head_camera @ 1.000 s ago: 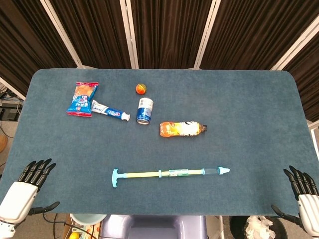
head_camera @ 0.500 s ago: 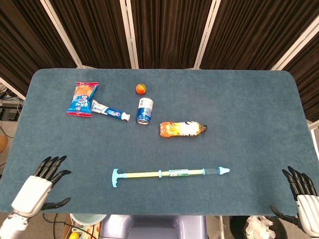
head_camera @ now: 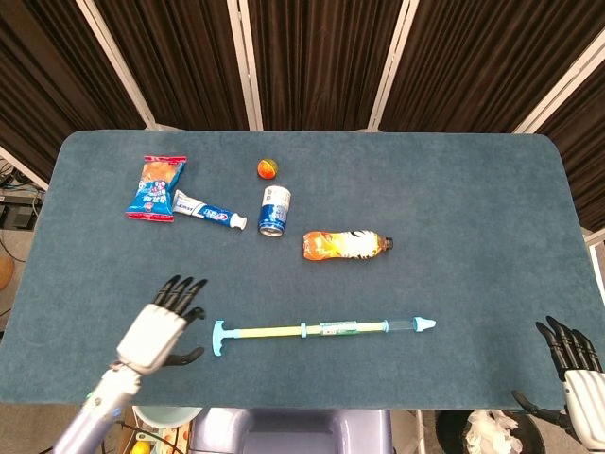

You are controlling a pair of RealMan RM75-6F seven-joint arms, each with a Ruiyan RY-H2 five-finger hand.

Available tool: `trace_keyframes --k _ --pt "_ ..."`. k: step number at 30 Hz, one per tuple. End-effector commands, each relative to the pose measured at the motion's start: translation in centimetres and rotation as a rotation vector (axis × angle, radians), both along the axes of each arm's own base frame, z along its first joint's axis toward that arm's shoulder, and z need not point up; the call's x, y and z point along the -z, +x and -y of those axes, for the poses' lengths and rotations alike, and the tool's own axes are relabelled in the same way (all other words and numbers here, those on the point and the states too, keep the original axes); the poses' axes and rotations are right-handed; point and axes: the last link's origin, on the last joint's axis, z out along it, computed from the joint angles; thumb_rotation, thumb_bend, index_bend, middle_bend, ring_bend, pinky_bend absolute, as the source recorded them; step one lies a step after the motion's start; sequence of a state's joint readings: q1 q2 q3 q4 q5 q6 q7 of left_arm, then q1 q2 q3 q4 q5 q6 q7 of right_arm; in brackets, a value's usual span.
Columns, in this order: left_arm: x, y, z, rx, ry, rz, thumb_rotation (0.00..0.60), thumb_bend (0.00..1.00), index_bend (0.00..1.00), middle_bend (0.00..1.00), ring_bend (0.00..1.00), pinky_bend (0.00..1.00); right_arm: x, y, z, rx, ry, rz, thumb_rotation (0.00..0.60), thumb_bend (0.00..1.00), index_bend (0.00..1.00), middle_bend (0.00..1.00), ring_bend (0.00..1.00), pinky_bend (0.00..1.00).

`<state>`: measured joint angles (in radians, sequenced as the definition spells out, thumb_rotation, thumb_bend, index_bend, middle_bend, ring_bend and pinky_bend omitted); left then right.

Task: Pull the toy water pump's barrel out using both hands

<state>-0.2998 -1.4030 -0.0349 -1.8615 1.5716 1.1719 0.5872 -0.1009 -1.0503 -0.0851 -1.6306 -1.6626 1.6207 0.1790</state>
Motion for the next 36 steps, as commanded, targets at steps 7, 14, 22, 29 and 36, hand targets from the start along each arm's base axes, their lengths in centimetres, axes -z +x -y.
trace_keyframes --k 7,14,22,29,36 --pt "5.5 4.1 -1.8 0.026 -0.026 -0.063 0.6 0.26 0.45 0.04 0.0 0.03 -0.1 0.1 0.0 0.001 0.004 0.01 0.6 0.2 0.03 0.0 0.0 0.0" --pt "7.8 5.0 -2.3 0.025 -0.035 -0.105 0.6 0.26 0.46 0.04 0.0 0.03 -0.1 0.1 0.0 0.004 0.005 0.016 0.6 0.2 0.03 0.0 0.0 0.0" --pt "9.6 5.1 -2.2 0.01 -0.045 -0.154 0.6 0.26 0.48 0.04 0.0 0.03 -0.3 0.1 0.0 0.007 0.001 0.024 0.6 0.2 0.03 0.0 0.0 0.0" --pt "10.3 5.0 -2.2 -0.004 -0.044 -0.169 0.6 0.26 0.49 0.04 0.0 0.03 -0.4 0.1 0.0 0.008 -0.002 0.026 0.6 0.2 0.03 0.0 0.0 0.0" --pt "10.9 4.6 -2.5 -0.019 -0.046 -0.184 0.6 0.26 0.49 0.04 0.0 0.03 -0.4 0.1 -0.1 0.009 -0.005 0.025 0.6 0.2 0.03 0.0 0.0 0.0"
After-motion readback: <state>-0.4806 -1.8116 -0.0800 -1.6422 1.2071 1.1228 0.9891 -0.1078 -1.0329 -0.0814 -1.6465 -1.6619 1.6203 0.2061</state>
